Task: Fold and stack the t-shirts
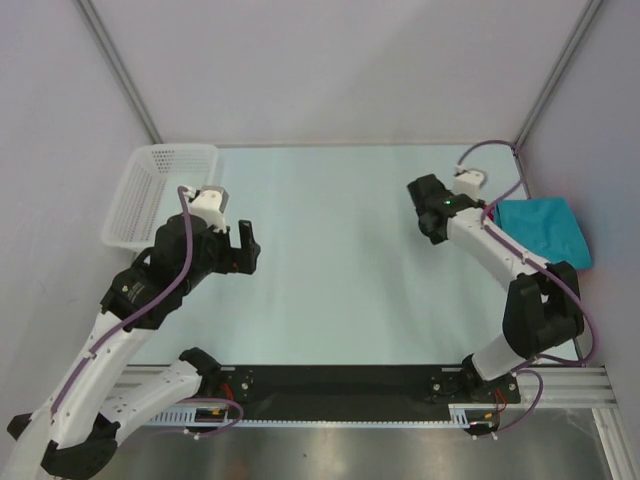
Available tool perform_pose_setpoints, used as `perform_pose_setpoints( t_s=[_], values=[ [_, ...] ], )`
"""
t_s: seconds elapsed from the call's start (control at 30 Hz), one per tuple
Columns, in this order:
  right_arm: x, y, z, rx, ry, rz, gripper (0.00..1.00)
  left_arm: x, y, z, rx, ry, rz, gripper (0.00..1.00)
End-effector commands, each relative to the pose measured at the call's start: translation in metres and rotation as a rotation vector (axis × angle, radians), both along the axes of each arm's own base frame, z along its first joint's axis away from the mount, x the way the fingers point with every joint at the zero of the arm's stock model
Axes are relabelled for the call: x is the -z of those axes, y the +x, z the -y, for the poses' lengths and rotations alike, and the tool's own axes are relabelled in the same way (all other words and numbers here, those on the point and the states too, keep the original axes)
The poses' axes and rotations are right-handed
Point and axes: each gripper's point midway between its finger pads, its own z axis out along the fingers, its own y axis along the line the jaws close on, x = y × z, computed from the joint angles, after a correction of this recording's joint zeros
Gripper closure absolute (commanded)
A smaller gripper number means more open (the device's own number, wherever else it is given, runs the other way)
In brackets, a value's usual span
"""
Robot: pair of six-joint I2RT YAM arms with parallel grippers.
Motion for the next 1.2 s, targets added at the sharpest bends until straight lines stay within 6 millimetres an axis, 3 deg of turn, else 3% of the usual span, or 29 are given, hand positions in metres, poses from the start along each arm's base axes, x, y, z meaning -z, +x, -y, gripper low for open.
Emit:
perform_pose_setpoints(
  t_s=[0.0, 0.07, 0.13, 0.27, 0.33, 0.37, 0.43, 0.47, 0.5, 0.6, 0.67, 0.7, 0.83, 1.0, 1.17],
  values=[
    [-0.005, 0.032, -0.127, -0.429, 0.224, 0.013, 0.53, -0.004, 0.006, -0.003, -0.036, -0.02, 0.022, 0.01],
    [-0.007, 0.028, -0.178, -0.597, 0.351, 0.021, 0.54, -0.004, 0.006, -0.007, -0.045, -0.008, 0.028, 0.0],
    [-0.001, 0.016, -0.212, -0.712, 0.461, 0.003, 0.54, -0.003, 0.007, -0.011, -0.059, 0.004, 0.031, 0.0],
    [-0.017, 0.002, -0.276, -0.93, 0.613, 0.046, 0.56, -0.002, 0.007, -0.012, -0.068, 0.0, 0.025, 0.0],
    [-0.023, -0.021, -0.324, -1.117, 0.667, 0.007, 0.58, 0.0, 0.007, -0.01, -0.062, -0.005, 0.018, 0.0],
    [-0.037, -0.027, -0.343, -1.176, 0.667, 0.02, 0.58, 0.001, 0.008, -0.009, -0.059, -0.008, 0.014, 0.0],
    [-0.033, -0.054, -0.38, -1.301, 0.63, -0.047, 0.59, 0.004, 0.009, -0.008, -0.058, -0.004, 0.006, 0.0],
    [-0.051, -0.057, -0.397, -1.343, 0.633, -0.018, 0.59, 0.005, 0.009, -0.008, -0.057, -0.006, 0.006, 0.0],
    [-0.045, -0.071, -0.417, -1.391, 0.614, -0.05, 0.59, 0.006, 0.009, -0.008, -0.058, -0.001, 0.004, 0.0],
    [-0.061, -0.082, -0.45, -1.465, 0.601, -0.04, 0.58, 0.002, 0.01, -0.009, -0.057, 0.001, 0.017, 0.0],
    [-0.066, -0.091, -0.465, -1.497, 0.6, -0.045, 0.58, -0.001, 0.012, -0.012, -0.06, 0.014, 0.022, 0.0],
    [-0.079, -0.091, -0.473, -1.513, 0.614, -0.018, 0.58, -0.006, 0.012, -0.013, -0.062, 0.012, 0.034, 0.0],
    [-0.085, -0.107, -0.502, -1.566, 0.629, -0.012, 0.57, -0.012, 0.013, -0.018, -0.068, 0.023, 0.049, 0.01],
    [-0.088, -0.102, -0.508, -1.485, 0.66, 0.021, 0.57, -0.016, 0.014, -0.023, -0.082, 0.033, 0.054, 0.0],
    [-0.105, -0.1, -0.511, -1.454, 0.697, 0.059, 0.55, -0.023, 0.015, -0.029, -0.102, 0.034, 0.064, 0.0]
  ],
)
